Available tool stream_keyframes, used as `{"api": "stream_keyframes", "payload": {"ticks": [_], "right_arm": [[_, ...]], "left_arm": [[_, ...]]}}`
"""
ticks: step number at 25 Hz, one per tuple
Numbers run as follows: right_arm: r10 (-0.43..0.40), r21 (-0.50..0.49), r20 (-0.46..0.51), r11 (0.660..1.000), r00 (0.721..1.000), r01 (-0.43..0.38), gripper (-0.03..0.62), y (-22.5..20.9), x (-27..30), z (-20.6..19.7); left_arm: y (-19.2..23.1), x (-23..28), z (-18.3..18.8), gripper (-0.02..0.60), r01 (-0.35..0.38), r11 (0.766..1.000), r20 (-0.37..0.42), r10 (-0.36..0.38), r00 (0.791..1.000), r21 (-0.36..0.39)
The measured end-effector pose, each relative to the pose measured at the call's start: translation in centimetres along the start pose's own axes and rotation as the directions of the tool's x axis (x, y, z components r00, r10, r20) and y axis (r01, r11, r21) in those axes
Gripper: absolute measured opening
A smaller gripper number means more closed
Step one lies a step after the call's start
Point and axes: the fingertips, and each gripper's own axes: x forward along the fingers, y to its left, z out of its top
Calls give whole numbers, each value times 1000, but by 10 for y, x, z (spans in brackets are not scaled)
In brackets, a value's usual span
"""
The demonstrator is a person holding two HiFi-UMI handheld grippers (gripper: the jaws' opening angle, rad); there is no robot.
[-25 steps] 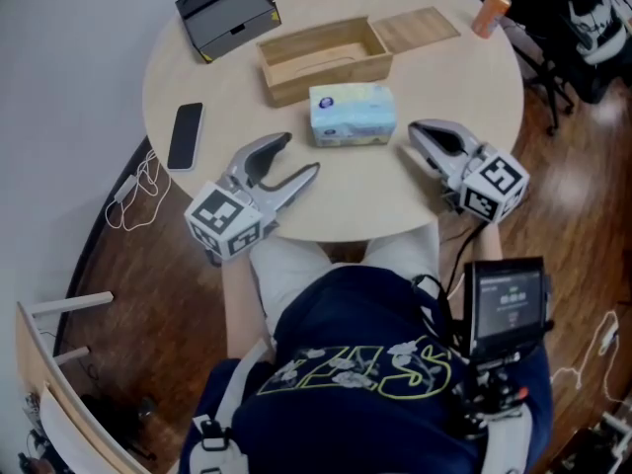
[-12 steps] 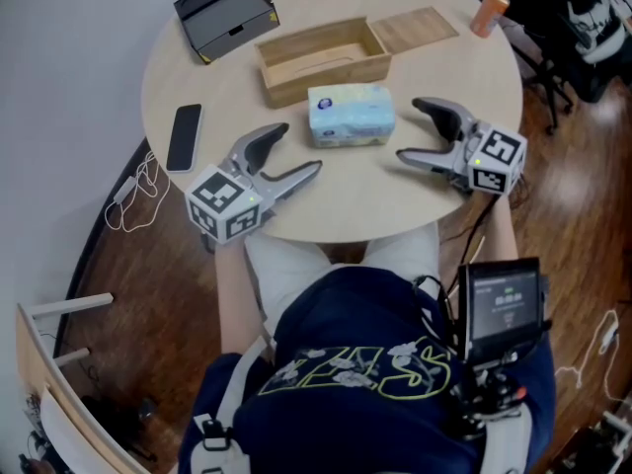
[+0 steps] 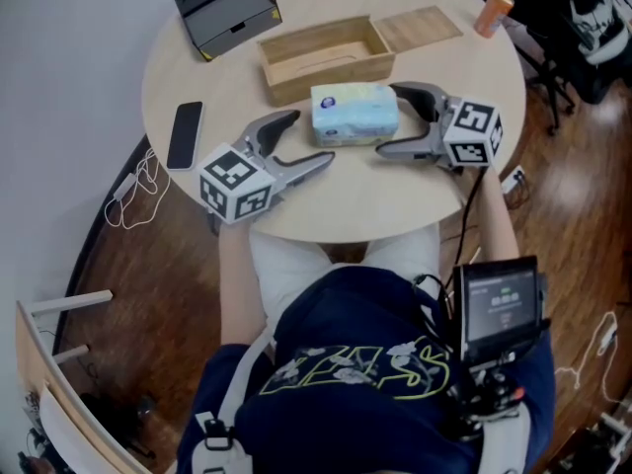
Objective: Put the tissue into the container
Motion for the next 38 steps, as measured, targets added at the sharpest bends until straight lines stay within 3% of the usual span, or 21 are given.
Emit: {"api": "stream_keyframes", "payload": {"ticks": [7,12,16,19,21,31,38], "right_arm": [[34,-12,-9,999,999,-34,516,2,10,4],[78,-20,-26,997,997,-79,511,9,13,4],[52,-16,-17,999,999,-52,450,2,12,4],[45,-20,-8,999,999,-45,414,1,10,5],[52,-28,-3,998,999,-52,382,4,10,7],[87,-14,-7,996,996,-87,365,20,14,11],[112,-22,15,994,994,-112,362,15,16,64]], "left_arm": [[3,21,19,439,50,998,66,-53,996,39],[-2,28,26,443,91,994,90,-96,991,62],[-5,32,28,442,114,991,95,-120,988,66],[-1,32,30,429,72,995,103,-79,992,62],[2,31,32,356,27,998,126,-34,991,55],[-5,15,32,342,-30,999,162,26,986,24],[7,-8,75,341,-68,997,208,60,976,32]]}}
